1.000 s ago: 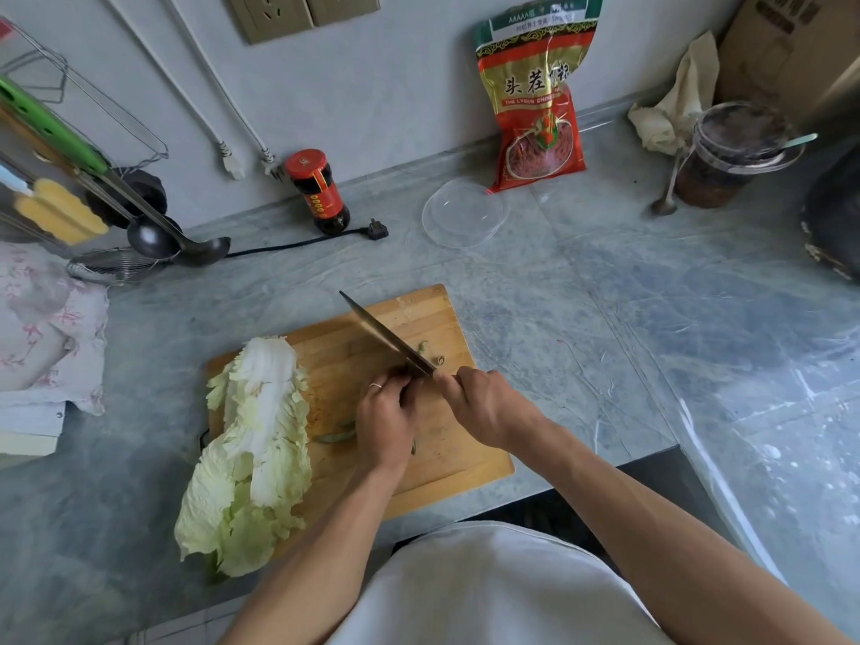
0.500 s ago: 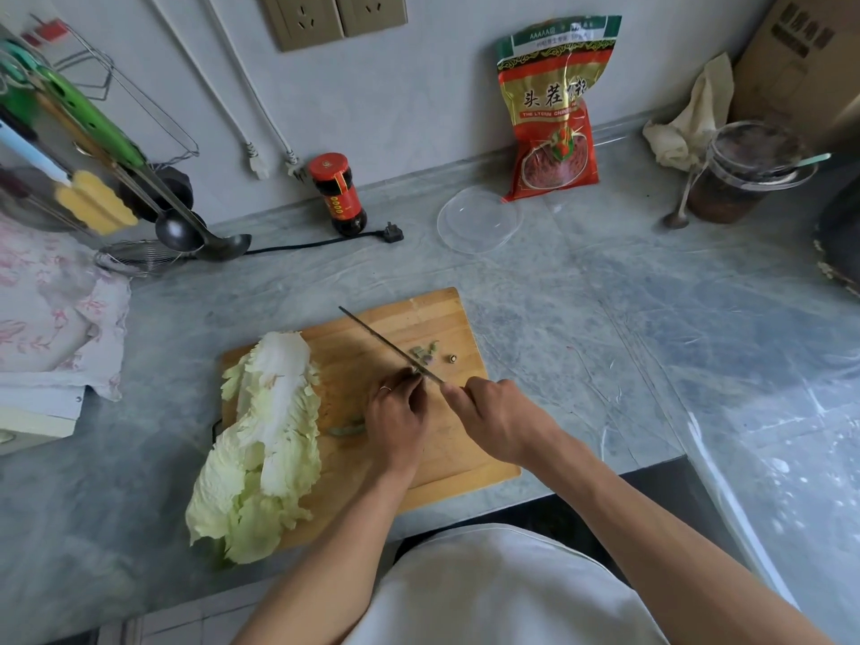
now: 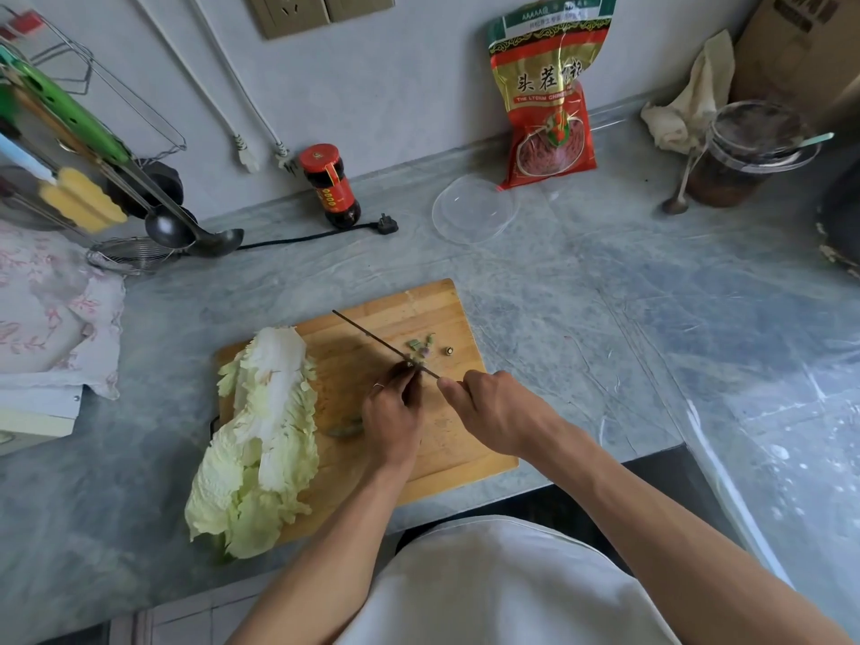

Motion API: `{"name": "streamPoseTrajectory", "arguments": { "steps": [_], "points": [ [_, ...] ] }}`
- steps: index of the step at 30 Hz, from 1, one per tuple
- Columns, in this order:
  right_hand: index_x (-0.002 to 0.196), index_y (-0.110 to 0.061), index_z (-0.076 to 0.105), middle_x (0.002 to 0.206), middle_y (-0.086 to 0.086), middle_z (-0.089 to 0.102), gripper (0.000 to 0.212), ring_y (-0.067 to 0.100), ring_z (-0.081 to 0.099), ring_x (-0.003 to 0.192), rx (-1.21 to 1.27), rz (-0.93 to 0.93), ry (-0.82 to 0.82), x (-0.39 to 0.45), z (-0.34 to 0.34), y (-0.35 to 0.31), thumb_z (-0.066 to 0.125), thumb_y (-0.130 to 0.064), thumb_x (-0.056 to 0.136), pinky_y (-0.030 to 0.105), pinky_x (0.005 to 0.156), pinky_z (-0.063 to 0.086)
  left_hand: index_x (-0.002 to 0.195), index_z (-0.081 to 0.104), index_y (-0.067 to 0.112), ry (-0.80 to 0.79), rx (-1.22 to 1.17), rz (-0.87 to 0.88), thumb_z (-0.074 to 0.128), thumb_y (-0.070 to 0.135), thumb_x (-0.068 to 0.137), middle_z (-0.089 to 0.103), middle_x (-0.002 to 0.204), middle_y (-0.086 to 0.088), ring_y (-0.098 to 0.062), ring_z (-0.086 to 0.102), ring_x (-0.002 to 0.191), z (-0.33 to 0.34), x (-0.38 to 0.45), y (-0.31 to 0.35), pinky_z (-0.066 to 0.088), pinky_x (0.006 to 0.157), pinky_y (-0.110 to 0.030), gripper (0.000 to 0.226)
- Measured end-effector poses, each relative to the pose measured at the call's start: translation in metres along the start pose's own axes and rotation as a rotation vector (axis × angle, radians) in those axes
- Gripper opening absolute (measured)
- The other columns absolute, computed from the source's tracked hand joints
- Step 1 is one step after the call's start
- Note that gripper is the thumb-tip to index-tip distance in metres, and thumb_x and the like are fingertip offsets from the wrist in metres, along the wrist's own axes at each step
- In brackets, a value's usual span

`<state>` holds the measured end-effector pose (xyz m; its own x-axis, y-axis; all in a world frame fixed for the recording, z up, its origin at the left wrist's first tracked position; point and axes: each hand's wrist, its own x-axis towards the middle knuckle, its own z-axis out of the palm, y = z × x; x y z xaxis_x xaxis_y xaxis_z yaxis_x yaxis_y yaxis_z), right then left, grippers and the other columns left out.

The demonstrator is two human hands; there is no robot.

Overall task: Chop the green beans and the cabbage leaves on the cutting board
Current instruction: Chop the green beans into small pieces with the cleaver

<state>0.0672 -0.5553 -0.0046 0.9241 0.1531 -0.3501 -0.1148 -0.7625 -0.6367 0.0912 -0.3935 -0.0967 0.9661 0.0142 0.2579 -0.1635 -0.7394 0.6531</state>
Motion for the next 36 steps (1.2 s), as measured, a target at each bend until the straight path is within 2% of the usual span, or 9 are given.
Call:
{"name": "streamPoseTrajectory", "arguments": {
  "steps": [7,11,15,19,22,25,29,32,36],
  "points": [
    [0.069,-0.015,0.041,0.062,0.002,0.047,0.061,0.019,0.042,0.048,-0.082,-0.002,0.013,0.001,0.003,0.001,0.023,-0.066,0.098,0.032,0.050,0.035,0.100,0.078,0.005,0.022,-0.011,-0.049,0.072,0.002,0.086,0.076,0.099,-0.008,-0.025,0.070,0.081,0.002,-0.001,0.004,0.050,0.079,-0.026,0.015],
    [0.073,-0.014,0.044,0.064,0.004,0.050,0.062,0.020,0.044,0.049,-0.092,-0.008,0.008,0.006,0.005,0.002,0.021,-0.066,0.098,0.031,0.050,0.034,0.099,0.077,0.006,-0.006,-0.010,-0.017,0.070,0.002,0.087,0.076,0.098,-0.007,-0.024,0.071,0.083,0.000,0.001,0.002,0.053,0.078,-0.028,0.015],
    [0.079,-0.015,0.042,0.066,0.003,0.049,0.055,0.020,0.044,0.051,-0.137,-0.019,-0.010,0.012,0.012,-0.002,0.025,-0.062,0.100,0.031,0.050,0.033,0.100,0.078,0.010,-0.023,-0.026,-0.051,0.072,0.004,0.085,0.076,0.097,-0.004,-0.022,0.070,0.086,0.000,-0.001,0.000,0.045,0.077,-0.018,0.017],
    [0.086,-0.014,0.045,0.067,0.003,0.050,0.055,0.023,0.047,0.054,-0.125,-0.027,-0.003,0.013,0.020,-0.002,0.025,-0.062,0.100,0.032,0.050,0.034,0.099,0.078,0.010,-0.022,-0.002,-0.054,0.075,0.008,0.085,0.076,0.097,-0.004,-0.023,0.070,0.089,0.003,-0.003,-0.004,0.048,0.077,-0.022,0.015],
    [0.078,-0.016,0.042,0.065,0.003,0.050,0.054,0.021,0.045,0.052,-0.066,-0.027,-0.004,0.014,0.020,0.000,0.027,-0.062,0.100,0.033,0.049,0.033,0.099,0.078,0.014,0.006,0.049,-0.067,0.074,0.013,0.086,0.076,0.098,-0.002,-0.024,0.068,0.089,0.003,-0.006,-0.004,0.051,0.077,-0.029,0.013],
    [0.070,-0.019,0.038,0.065,0.003,0.047,0.049,0.022,0.042,0.056,0.016,-0.026,-0.009,0.017,0.012,0.000,0.031,-0.054,0.104,0.035,0.056,0.035,0.102,0.077,0.020,0.017,0.136,-0.040,0.073,0.018,0.086,0.075,0.099,0.003,-0.023,0.063,0.091,0.001,-0.008,-0.005,0.051,0.082,-0.036,0.017],
    [0.087,-0.012,0.053,0.081,0.010,0.057,0.059,0.027,0.053,0.075,0.013,0.065,-0.047,0.024,0.003,0.003,0.018,-0.058,0.100,0.040,0.072,0.044,0.110,0.076,0.020,-0.012,0.195,-0.002,0.073,0.010,0.081,0.074,0.109,0.006,-0.020,0.061,0.101,-0.002,-0.010,-0.006,0.048,0.086,-0.036,0.031],
    [0.078,-0.007,0.051,0.069,0.007,0.053,0.059,0.021,0.047,0.062,0.067,0.032,-0.002,0.020,0.000,0.010,0.028,-0.056,0.102,0.038,0.062,0.042,0.110,0.076,0.012,-0.010,0.095,0.004,0.073,0.007,0.084,0.075,0.106,0.000,-0.022,0.066,0.095,-0.002,-0.010,-0.009,0.053,0.086,-0.035,0.026],
    [0.075,0.004,0.051,0.060,0.007,0.047,0.065,0.018,0.039,0.053,0.096,-0.026,0.043,0.011,-0.004,0.012,0.035,-0.053,0.103,0.032,0.053,0.035,0.101,0.078,0.010,0.021,-0.005,-0.026,0.078,0.012,0.085,0.076,0.100,-0.001,-0.013,0.067,0.087,-0.010,-0.009,-0.006,0.049,0.080,-0.020,0.016]
  ]
}}
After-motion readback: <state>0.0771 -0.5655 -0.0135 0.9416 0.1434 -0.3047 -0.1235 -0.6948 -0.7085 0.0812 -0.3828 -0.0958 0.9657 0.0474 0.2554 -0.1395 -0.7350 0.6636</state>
